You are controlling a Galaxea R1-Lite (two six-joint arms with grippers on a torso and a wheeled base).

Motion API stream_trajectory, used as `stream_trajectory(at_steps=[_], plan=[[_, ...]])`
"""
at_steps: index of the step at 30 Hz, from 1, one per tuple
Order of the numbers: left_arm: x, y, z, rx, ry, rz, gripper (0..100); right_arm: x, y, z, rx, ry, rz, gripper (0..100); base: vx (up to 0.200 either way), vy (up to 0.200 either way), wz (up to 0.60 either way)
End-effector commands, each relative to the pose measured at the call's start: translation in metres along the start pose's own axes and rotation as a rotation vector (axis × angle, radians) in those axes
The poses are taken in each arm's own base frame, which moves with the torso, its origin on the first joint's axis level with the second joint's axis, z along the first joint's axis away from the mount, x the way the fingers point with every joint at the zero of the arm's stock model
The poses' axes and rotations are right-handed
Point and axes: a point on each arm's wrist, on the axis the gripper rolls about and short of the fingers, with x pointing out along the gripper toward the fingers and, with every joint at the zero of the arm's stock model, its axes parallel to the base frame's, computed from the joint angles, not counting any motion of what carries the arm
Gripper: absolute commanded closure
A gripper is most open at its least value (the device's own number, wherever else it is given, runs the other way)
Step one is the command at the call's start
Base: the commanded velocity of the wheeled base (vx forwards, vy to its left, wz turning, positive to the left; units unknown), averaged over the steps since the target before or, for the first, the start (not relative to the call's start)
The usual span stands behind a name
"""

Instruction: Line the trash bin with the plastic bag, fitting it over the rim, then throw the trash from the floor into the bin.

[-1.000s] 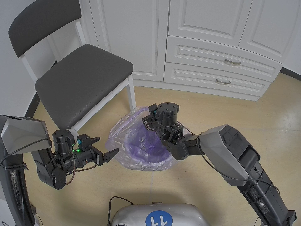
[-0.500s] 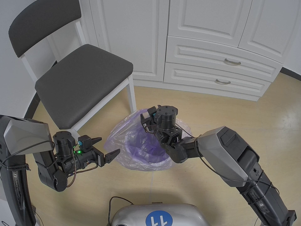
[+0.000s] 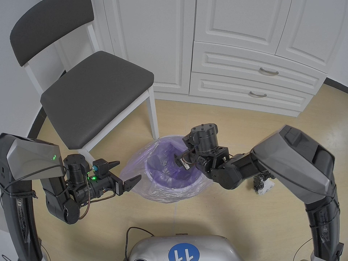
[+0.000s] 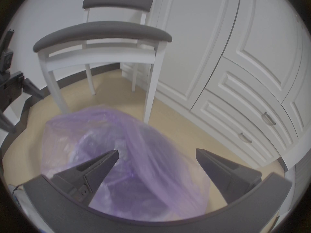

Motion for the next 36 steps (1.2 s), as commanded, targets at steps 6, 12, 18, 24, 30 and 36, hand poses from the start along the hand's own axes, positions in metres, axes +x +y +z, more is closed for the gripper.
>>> stream_trajectory(at_steps=[6,12,18,24,30,36], plan=[[0.013,-0.015,-0.007,0.006,0.026,0.036,0,-0.034,-0.018,-0.01,0.098,0.172,-0.028,0,0.0,0.0,0.0],[0.014,-0.015,-0.006,0.009,0.021,0.037,0,-0.03,-0.023,-0.006,0.284,0.313,-0.06,0,0.0,0.0,0.0],[0.028,-0.024,-0.006,0.005,0.072,0.114,0,-0.023,-0.024,0.005,0.49,0.493,-0.121,0,0.0,0.0,0.0],[0.031,-0.03,0.006,-0.054,0.101,0.187,0,-0.033,-0.028,0.007,0.611,0.572,-0.174,0,0.0,0.0,0.0],[0.016,-0.041,0.027,-0.024,-0.085,0.143,0,-0.065,-0.044,0.011,0.668,0.573,-0.18,0,0.0,0.0,0.0],[-0.012,-0.056,0.063,-0.009,-0.167,0.113,0,-0.087,-0.052,0.007,0.714,0.502,-0.163,0,0.0,0.0,0.0]])
